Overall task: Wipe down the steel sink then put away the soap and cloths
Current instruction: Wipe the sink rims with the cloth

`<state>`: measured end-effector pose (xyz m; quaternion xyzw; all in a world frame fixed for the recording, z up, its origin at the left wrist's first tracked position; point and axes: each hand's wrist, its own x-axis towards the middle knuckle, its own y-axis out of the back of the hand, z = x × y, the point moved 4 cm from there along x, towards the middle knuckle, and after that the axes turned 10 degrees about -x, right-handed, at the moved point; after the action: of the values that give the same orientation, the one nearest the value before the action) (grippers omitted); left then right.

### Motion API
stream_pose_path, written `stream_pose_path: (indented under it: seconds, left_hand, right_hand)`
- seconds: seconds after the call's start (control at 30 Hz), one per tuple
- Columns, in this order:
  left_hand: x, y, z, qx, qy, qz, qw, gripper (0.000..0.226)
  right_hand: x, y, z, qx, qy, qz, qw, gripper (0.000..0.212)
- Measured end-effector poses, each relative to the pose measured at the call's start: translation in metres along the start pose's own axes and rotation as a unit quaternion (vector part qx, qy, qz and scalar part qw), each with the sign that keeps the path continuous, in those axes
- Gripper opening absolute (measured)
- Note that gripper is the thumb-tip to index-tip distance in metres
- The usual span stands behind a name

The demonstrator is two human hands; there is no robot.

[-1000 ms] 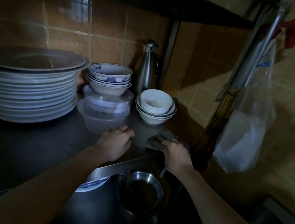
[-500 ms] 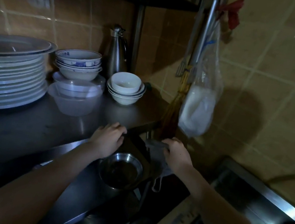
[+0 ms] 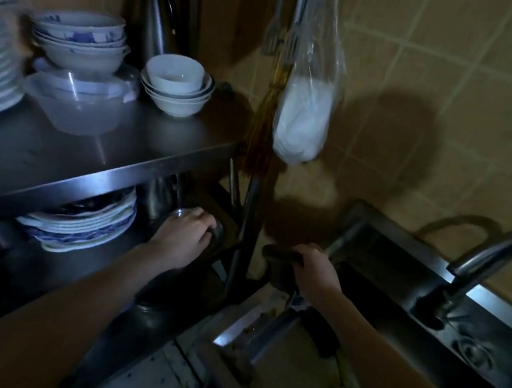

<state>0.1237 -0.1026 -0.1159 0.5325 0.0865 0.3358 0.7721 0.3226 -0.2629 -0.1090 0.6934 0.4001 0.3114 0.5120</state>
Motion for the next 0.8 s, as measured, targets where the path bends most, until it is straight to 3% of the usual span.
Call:
stream_pose_path:
  seconds: [0.2,0.47,0.67,0.8]
  left_hand:
    - [-0.027,-0.042,0.008,-0.006,0.039,-0.057,0.998,0.024]
    - [-0.045,-0.068,-0.003,-0.023,0.065,-0.06,0.996,0.023]
    - [-0.057,-0.068,-0.027,-0.024,0.106,-0.046,0.993,0.018]
    - [-0.072,-0.061,-0.042,-0.008,0.132,-0.032,0.991,0.019]
  right_hand:
    - [-0.017,-0.024,0.021,0.024,0.002,-0.016,1.0,0.028]
    - [-0.028,-0.045,0.005,0.081,0.029,-0.031,0.996,0.022]
    - [-0.045,-0.068,-0.023,0.105,0.062,-0.116,0.986,0.018]
    - [-0.062,-0.079,-0.045,0.114,0.089,-0.13,0.981,0.017]
